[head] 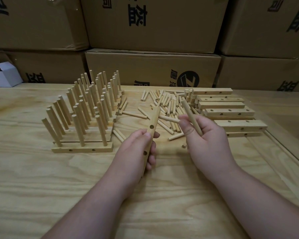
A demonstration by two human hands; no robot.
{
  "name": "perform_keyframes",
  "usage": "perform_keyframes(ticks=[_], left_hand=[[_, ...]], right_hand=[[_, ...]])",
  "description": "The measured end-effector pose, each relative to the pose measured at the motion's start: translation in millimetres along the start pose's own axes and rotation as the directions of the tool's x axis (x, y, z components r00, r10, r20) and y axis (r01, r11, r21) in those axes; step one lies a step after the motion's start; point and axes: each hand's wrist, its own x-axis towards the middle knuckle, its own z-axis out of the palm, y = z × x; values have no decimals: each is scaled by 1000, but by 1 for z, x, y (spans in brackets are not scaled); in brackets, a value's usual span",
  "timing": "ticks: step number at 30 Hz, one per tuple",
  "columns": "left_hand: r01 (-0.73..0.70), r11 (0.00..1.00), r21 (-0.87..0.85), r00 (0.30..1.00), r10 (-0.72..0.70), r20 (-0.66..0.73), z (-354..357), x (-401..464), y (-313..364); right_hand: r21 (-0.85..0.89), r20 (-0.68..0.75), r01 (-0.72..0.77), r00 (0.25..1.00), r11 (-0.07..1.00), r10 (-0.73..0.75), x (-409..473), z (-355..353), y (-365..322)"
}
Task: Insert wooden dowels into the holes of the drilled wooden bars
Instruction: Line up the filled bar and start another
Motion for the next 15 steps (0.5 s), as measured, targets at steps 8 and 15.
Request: perform_keyframes(ticks=[8,15], left_hand=[[-49,981,-187,993,29,-111,-6,5,-1],[-65,981,-181,993,45,-113,-6,6,-3]], right_hand=[[76,51,34,998,997,-38,-3,1,-2],[-33,239,46,970,998,-37,-11,3,1]])
